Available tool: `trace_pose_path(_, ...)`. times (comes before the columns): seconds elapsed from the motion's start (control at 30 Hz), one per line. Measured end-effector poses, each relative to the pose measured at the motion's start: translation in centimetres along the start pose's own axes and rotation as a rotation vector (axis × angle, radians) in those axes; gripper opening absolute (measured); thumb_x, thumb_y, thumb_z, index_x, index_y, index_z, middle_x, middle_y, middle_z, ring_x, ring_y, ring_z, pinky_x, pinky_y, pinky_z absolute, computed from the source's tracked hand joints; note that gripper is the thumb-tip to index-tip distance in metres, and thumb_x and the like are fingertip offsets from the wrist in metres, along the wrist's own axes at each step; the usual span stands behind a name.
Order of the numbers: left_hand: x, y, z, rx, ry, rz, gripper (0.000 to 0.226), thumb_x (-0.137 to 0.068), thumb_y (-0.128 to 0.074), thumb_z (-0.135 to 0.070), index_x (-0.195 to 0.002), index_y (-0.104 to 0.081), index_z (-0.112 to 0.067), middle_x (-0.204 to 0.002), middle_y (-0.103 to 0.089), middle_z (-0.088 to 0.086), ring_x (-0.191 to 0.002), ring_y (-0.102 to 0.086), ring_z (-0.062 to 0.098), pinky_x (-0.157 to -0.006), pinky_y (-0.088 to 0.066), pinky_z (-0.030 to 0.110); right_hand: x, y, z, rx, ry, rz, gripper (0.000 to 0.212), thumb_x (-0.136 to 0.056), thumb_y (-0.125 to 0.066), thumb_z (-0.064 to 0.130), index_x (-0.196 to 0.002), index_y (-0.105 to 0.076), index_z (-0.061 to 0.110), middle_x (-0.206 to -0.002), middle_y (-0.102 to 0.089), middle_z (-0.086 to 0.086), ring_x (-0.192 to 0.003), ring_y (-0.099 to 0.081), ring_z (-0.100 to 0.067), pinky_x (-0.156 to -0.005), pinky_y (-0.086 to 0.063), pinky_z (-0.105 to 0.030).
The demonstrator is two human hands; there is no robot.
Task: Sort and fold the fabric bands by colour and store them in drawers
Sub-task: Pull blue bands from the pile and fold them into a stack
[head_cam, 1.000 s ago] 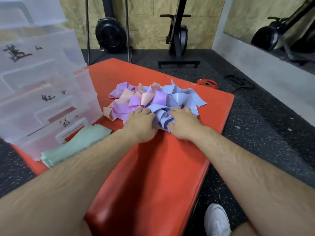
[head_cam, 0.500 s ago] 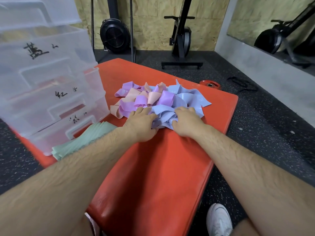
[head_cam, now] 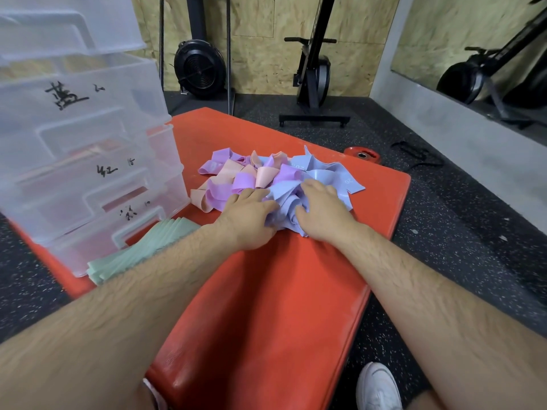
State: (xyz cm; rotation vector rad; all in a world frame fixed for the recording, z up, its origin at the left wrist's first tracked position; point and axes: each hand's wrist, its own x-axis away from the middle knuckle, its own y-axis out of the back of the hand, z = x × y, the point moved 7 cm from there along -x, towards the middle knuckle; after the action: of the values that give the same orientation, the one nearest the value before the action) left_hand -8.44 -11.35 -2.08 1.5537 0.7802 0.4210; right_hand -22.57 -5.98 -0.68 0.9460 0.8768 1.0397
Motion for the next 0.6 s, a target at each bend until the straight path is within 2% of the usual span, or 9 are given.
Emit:
trace_pose_path(0.07,-0.1,0.2,0.1,0.0,0.011,0.005,0.041,-0.09,-0.056,-0.042,-0.13,-0.058,-0.035,-0.153,-0.036,0.0,-0.137,-0.033,0.029,-0.106,-0.027,0.04,-0.5,1.4,0.5,-0.057,0.024,-0.09,0.035,-0.092,-0.051,0.019,-0.125,-0.049,0.011,-0.142,-0.045,-0.001,-0.125,-0.043,-0.034,-0.097,-0.044,-0.046)
trace_pose_path(0.1,-0.2,0.1,0.2,-0.001,0.021,0.016,0.039,-0.09,-0.056,-0.042,-0.128,-0.059,-0.035,-0.152,-0.036,0.002,-0.137,-0.034,0.03,-0.106,-0.027,0.04,-0.8,2.0,0.6,-0.069,0.041,-0.13,0.048,-0.094,-0.05,0.018,-0.14,-0.043,0.01,-0.154,-0.036,0.0,-0.134,-0.039,-0.033,-0.106,-0.039,-0.044)
trace_pose_path(0.17,-0.1,0.1,0.5,0.011,0.038,0.018,0.037,-0.09,-0.056,-0.041,-0.126,-0.06,-0.035,-0.15,-0.039,0.004,-0.135,-0.038,0.032,-0.104,-0.031,0.041,-1.3,3.5,0.8,-0.098,0.096,-0.238,0.059,-0.096,-0.049,0.016,-0.152,-0.034,0.008,-0.165,-0.022,-0.002,-0.144,-0.031,-0.031,-0.115,-0.025,-0.036)
trace_pose_path(0.27,-0.1,0.8,0.8,0.088,0.054,-0.01,0.04,-0.088,-0.054,-0.041,-0.127,-0.059,-0.034,-0.144,-0.046,0.001,-0.13,-0.044,0.03,-0.102,-0.034,0.041,-0.9,6.6,1.8,-0.195,0.211,-0.411,0.058,-0.095,-0.047,0.009,-0.152,-0.037,0.007,-0.165,-0.025,-0.004,-0.146,-0.031,-0.025,-0.113,-0.013,-0.016)
trace_pose_path(0.33,-0.3,2.0,0.7,0.167,0.051,-0.063,0.047,-0.084,-0.049,-0.045,-0.128,-0.058,-0.03,-0.141,-0.049,-0.002,-0.128,-0.047,0.026,-0.102,-0.039,0.044,-0.2,9.0,2.7,-0.245,0.289,-0.512,0.055,-0.094,-0.045,0.004,-0.15,-0.041,0.003,-0.162,-0.032,-0.007,-0.146,-0.03,-0.017,-0.113,-0.009,-0.01)
trace_pose_path(0.4,-0.4,3.3,0.6,0.243,0.036,-0.147,0.047,-0.086,-0.052,-0.046,-0.129,-0.058,-0.028,-0.135,-0.055,-0.007,-0.121,-0.052,0.019,-0.098,-0.044,0.045,0.7,10.9,3.6,-0.259,0.346,-0.604,0.052,-0.093,-0.046,0.0,-0.145,-0.048,0.0,-0.158,-0.039,-0.01,-0.143,-0.034,-0.015,-0.112,-0.014,-0.011)
trace_pose_path(0.47,-0.4,4.1,0.1,0.369,0.028,-0.184,0.049,-0.09,-0.061,-0.043,-0.135,-0.054,-0.026,-0.134,-0.057,-0.011,-0.119,-0.053,0.012,-0.1,-0.044,0.039,1.6,12.1,4.2,-0.254,0.384,-0.668,0.047,-0.094,-0.049,0.0,-0.14,-0.053,0.0,-0.152,-0.047,-0.01,-0.135,-0.04,-0.012,-0.111,-0.023,-0.016)
trace_pose_path(0.53,-0.1,4.6,-0.7,0.586,0.033,-0.173,0.055,-0.09,-0.067,-0.043,-0.139,-0.05,-0.027,-0.134,-0.057,-0.013,-0.12,-0.053,0.005,-0.102,-0.044,0.03,2.5,12.6,4.6,-0.236,0.409,-0.68,0.042,-0.095,-0.051,0.003,-0.137,-0.058,0.002,-0.148,-0.052,-0.007,-0.123,-0.044,-0.01,-0.108,-0.031,-0.022)
trace_pose_path(0.6,0.2,5.3,-1.8,0.788,-0.016,-0.175,0.055,-0.088,-0.07,-0.044,-0.137,-0.049,-0.032,-0.13,-0.06,-0.016,-0.119,-0.056,0.001,-0.102,-0.045,0.028,3.3,12.5,4.8,-0.224,0.423,-0.637,0.04,-0.095,-0.053,0.006,-0.134,-0.061,0.006,-0.146,-0.055,-0.003,-0.117,-0.047,-0.009,-0.107,-0.033,-0.021)
